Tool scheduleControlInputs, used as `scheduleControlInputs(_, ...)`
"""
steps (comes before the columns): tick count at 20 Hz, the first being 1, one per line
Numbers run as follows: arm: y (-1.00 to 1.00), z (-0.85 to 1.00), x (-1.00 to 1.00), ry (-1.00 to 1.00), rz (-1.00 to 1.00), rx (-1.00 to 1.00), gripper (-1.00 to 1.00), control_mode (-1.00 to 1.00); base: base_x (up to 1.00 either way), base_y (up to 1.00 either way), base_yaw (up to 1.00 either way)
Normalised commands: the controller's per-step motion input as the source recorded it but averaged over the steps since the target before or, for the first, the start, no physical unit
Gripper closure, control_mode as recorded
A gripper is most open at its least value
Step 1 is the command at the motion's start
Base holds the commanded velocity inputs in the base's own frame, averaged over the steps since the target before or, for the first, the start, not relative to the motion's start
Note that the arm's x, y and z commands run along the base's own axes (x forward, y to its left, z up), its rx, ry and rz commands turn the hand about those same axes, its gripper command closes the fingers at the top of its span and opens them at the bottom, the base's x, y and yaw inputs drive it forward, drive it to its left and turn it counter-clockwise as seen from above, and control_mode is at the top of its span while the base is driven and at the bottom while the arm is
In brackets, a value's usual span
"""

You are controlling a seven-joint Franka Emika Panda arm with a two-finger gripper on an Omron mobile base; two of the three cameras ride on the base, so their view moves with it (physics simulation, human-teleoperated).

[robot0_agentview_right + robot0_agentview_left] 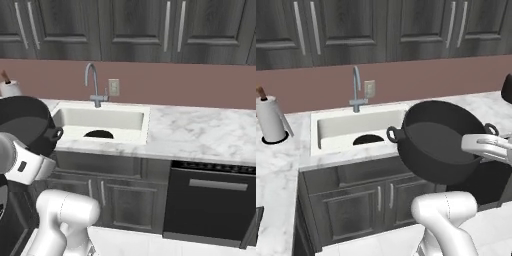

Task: Move the pot and pan from the stove into the sink.

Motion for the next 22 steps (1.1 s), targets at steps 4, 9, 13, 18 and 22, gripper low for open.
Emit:
scheduleControlInputs(4,0.00,0.00,0.00,0.00,0.00,0.00,1.00,1.00,0.66,0.23,-0.05)
scheduleControlInputs(9,0.00,0.00,0.00,0.00,0.00,0.00,1.00,1.00,0.51,0.21,-0.05)
scheduleControlInputs(13,0.00,0.00,0.00,0.00,0.00,0.00,1.00,1.00,0.18,0.09,-0.05)
scheduleControlInputs(18,0.00,0.00,0.00,0.00,0.00,0.00,1.00,-1.00,0.00,0.00,0.00)
scheduleControlInputs(22,0.00,0.00,0.20,0.06,0.00,0.00,1.00,-1.00,0.00,0.00,0.00)
